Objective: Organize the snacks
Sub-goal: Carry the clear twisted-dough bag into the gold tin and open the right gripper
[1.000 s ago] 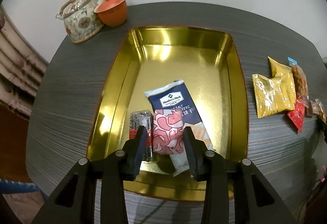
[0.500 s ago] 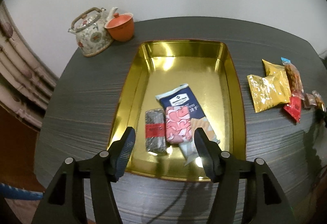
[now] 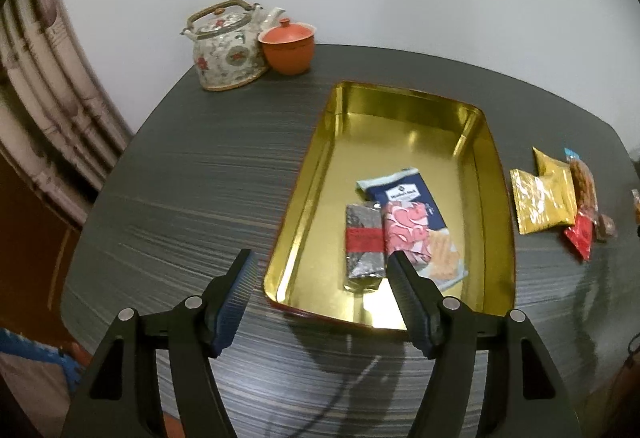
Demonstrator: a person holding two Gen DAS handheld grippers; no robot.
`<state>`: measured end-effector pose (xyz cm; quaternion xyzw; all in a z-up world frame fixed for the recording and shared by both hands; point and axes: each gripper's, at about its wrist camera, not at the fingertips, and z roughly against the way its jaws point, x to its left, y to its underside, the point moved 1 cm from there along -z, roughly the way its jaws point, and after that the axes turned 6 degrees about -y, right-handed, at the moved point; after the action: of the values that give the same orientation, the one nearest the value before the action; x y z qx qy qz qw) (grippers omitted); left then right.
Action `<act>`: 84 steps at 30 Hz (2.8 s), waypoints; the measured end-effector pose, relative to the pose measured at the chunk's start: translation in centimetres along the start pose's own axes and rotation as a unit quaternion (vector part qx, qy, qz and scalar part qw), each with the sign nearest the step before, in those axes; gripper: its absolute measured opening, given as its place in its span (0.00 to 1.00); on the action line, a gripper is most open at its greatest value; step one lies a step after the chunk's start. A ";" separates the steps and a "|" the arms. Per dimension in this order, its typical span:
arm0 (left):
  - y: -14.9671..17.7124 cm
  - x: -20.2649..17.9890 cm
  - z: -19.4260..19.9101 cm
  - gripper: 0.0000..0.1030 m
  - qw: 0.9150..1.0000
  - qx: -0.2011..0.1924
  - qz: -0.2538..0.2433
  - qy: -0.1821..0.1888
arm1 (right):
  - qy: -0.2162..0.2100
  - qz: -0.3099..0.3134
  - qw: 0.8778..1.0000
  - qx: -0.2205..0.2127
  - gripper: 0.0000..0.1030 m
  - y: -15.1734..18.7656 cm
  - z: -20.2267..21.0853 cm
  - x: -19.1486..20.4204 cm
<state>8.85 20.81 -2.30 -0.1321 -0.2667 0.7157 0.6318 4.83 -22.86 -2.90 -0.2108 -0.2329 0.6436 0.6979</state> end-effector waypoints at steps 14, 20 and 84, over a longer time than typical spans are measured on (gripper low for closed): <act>0.0 3.3 -1.1 0.69 0.998 0.014 0.056 -0.026 | -0.125 0.109 0.986 -0.008 0.34 -2.4 1.6 14.1; 0.0 3.9 -1.3 0.69 0.997 0.014 0.066 -0.047 | -0.173 0.140 0.975 0.002 0.34 -2.3 1.2 20.2; 0.0 5.5 -1.9 0.69 0.994 0.028 0.096 -0.043 | -0.234 0.184 0.954 0.038 0.53 -2.4 -2.6 30.8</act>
<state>8.97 26.58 -3.09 -0.1086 -0.2598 0.7852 0.5514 10.27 7.65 -1.94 -0.0667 -0.3227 0.8005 0.5006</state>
